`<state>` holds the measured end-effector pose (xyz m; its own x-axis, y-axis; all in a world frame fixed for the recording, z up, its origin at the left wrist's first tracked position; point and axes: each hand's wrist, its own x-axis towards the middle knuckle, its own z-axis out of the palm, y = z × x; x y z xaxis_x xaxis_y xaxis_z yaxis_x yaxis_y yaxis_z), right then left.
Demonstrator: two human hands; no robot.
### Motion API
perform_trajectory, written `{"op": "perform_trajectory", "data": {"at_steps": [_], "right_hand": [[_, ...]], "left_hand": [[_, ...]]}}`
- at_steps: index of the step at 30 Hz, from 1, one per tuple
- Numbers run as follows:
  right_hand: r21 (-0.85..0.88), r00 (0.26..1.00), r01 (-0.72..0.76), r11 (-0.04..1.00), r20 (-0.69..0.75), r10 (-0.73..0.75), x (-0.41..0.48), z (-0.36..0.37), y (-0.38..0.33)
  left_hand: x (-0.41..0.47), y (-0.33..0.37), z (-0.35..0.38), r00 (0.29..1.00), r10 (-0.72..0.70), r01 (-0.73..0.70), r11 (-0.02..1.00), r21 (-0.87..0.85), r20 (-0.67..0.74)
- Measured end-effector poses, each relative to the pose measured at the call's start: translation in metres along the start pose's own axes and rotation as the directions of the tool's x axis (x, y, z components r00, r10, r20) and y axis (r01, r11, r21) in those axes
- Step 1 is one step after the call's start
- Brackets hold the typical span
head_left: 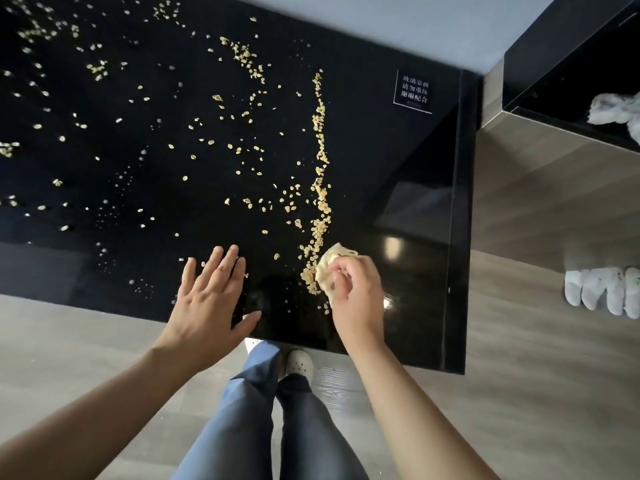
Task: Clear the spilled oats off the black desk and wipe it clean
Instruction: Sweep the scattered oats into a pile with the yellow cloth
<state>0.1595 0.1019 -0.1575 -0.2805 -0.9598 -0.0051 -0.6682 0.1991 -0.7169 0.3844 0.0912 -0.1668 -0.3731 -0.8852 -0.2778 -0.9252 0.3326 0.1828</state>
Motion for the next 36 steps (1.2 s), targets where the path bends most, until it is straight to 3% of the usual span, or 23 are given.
{"op": "perform_trajectory", "data": {"at_steps": [6, 9, 13, 18, 25, 28, 32, 36], "right_hand": [[-0.032, 0.982, -0.074, 0.997, -0.175, 0.067, -0.033, -0.052, 0.039], [-0.059, 0.978, -0.158, 0.986, -0.148, 0.147, -0.065, -0.061, 0.062], [-0.067, 0.985, -0.105, 0.992, -0.148, 0.095, -0.070, -0.052, 0.065], [0.006, 0.999, 0.043, 0.999, -0.001, -0.043, -0.076, -0.011, 0.025], [0.177, 0.998, 0.052, 0.983, 0.030, -0.058, -0.044, -0.005, -0.006], [0.110, 0.996, 0.032, 0.993, -0.087, -0.023, -0.042, -0.031, 0.013], [-0.017, 0.980, -0.140, 0.990, -0.149, 0.136, -0.038, -0.033, 0.035], [-0.053, 0.996, 0.003, 0.999, -0.091, -0.008, -0.049, 0.003, 0.017]], "left_hand": [[-0.009, 0.014, 0.005, 0.995, -0.093, 0.090, 0.994, -0.065, -0.039], [-0.023, 0.020, 0.010, 0.994, -0.111, 0.109, 0.992, -0.070, -0.025], [-0.025, 0.024, 0.011, 0.991, -0.130, 0.127, 0.989, -0.074, -0.042], [-0.038, 0.024, 0.018, 0.982, -0.184, 0.179, 0.979, -0.101, -0.049], [-0.044, 0.014, 0.014, 0.975, -0.205, 0.191, 0.972, -0.139, -0.091], [-0.046, 0.010, 0.016, 0.969, -0.234, 0.220, 0.963, -0.152, -0.075], [-0.047, -0.002, 0.015, 0.962, -0.259, 0.242, 0.955, -0.173, -0.084], [-0.047, -0.011, 0.013, 0.964, -0.250, 0.233, 0.958, -0.170, -0.088]]}}
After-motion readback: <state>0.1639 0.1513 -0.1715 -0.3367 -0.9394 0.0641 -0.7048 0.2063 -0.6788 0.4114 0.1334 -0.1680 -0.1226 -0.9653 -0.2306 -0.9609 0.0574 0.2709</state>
